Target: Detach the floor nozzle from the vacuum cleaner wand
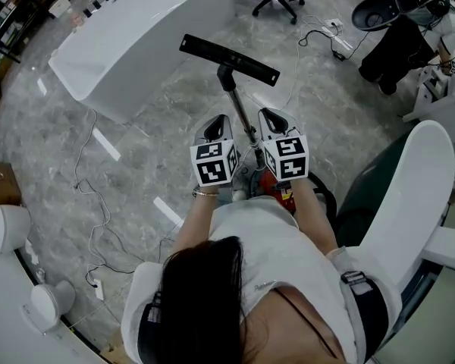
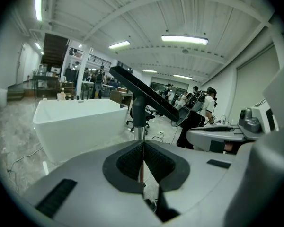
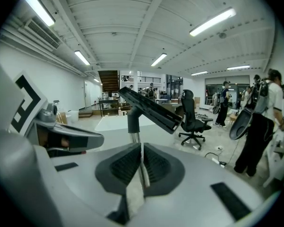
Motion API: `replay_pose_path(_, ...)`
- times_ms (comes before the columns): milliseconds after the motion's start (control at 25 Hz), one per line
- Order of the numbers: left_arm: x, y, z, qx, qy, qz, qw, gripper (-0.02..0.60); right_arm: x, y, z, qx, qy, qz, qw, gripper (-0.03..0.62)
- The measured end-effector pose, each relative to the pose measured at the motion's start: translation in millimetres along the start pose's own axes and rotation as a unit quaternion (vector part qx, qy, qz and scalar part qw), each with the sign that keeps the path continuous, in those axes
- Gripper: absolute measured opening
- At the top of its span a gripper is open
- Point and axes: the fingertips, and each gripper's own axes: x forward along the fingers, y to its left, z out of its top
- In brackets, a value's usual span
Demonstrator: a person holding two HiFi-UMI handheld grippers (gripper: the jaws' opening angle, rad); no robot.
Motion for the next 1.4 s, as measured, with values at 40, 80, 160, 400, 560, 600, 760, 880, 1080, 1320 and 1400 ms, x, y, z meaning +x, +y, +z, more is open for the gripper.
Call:
replay_pose_path(40, 1.2, 1.3, 1.0, -0.001, -0.001, 0.000, 1.0000, 0.005, 1.4, 0.8, 0.6, -0.001, 0.000, 0.002, 1.000, 0.017)
replay_pose_path(80, 2.5, 2.5, 1.7, -0.001, -0.001, 0.000, 1.0000, 0.005, 2.7, 1.3, 1.4, -0.003, 0.000, 0.003, 1.000, 0.017)
replay_pose_path(160, 6.0, 4.2, 2.7, 0.000, 0.000, -0.001, 1.0000, 0.005, 5.0, 0.5, 4.0, -0.003, -0.003, 0.004, 1.000, 0.017)
replay_pose_path(400, 17.1, 11.0, 2.6, -0.006, 0.007, 0.000, 1.0000, 0.005, 12.5, -7.7, 15.0, -0.006, -0.015, -0.008, 1.000, 0.018)
replay_pose_path(560, 25.9, 15.0, 5.2, -0.006, 0.012, -0.003, 0.9999, 0.005, 17.7, -14.7, 20.4, -0.007, -0.021, -0.017, 1.000, 0.018)
replay_pose_path(600, 27.9, 17.2, 5.8, -0.006, 0.013, 0.000, 0.9999, 0.005, 19.5, -16.5, 20.9, -0.012, -0.020, -0.020, 1.000, 0.018)
replay_pose_path(760, 34.2, 26.7, 2.9, -0.006, 0.018, 0.011, 0.9998, 0.005, 23.1, -19.4, 23.0, -0.024, -0.021, -0.020, 0.999, 0.028)
replay_pose_path(880, 39.7, 29.2, 1.9, -0.012, 0.022, 0.006, 0.9997, 0.006, 26.4, -17.3, 28.4, -0.019, -0.027, -0.002, 0.999, 0.156)
replay_pose_path(1080, 49.5, 29.0, -1.2, -0.019, 0.026, -0.008, 0.9995, 0.007, 30.6, -22.2, 39.0, -0.051, -0.038, -0.016, 0.998, 0.183)
replay_pose_path(1320, 59.5, 29.1, -3.8, -0.009, 0.041, -0.029, 0.9987, 0.052, 42.1, -20.9, 41.6, -0.096, 0.001, 0.001, 0.995, 0.235)
replay_pose_path(1400, 63.4, 29.3, -3.7, -0.008, 0.045, -0.033, 0.9984, 0.075, 43.8, -26.3, 47.9, -0.115, -0.002, -0.012, 0.993, 0.245)
